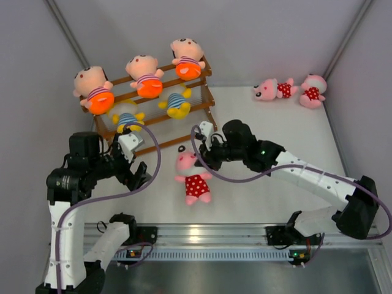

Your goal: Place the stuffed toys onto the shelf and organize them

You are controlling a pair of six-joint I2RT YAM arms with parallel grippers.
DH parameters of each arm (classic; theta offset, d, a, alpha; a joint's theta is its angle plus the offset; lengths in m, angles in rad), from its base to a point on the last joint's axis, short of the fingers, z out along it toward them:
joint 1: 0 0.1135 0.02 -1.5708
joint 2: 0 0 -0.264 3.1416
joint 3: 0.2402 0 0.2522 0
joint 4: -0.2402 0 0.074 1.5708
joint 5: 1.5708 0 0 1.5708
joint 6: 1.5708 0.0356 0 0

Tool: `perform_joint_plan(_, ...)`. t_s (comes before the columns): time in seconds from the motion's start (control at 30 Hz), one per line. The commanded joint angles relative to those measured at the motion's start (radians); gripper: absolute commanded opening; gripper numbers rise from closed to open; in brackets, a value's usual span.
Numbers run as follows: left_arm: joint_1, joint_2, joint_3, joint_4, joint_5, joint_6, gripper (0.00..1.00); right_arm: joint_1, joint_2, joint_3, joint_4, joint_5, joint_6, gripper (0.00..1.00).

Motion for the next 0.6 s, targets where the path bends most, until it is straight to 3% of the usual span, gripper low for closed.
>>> perform_joint_plan(0.0,-0.004,-0.032,-0.052,-0.004,0.14,0.0,0.98,0.115,0.011,0.114,0.2,-0.079,-0.046,0.0)
perform_joint_plan(0.2,-0.004,-0.081,-0.066,-0.004,0.229,-0.029,0.98,0.198,0.147,0.259,0.252,-0.139,-0.005,0.0)
perform_joint_plan(0.43,-0.001,-0.093,-0.068,0.019,0.176,-0.048,0.98,0.268,0.22,0.333,0.284,-0.242,-0.005,0.0)
perform_joint_plan(0.47,-0.001,-0.094,-0.066,0.02,0.176,-0.046,0.92,0.267,0.217,0.33,0.292,-0.245,0.0,0.0)
perform_joint_plan(0.53,-0.001,-0.09,-0.065,0.022,0.177,-0.037,0.7,0.267,0.211,0.323,0.299,-0.232,0.003,0.0)
perform_joint_plan(0.57,-0.001,-0.09,-0.068,0.025,0.176,-0.038,0.52,0.267,0.208,0.321,0.296,-0.227,0.004,0.0)
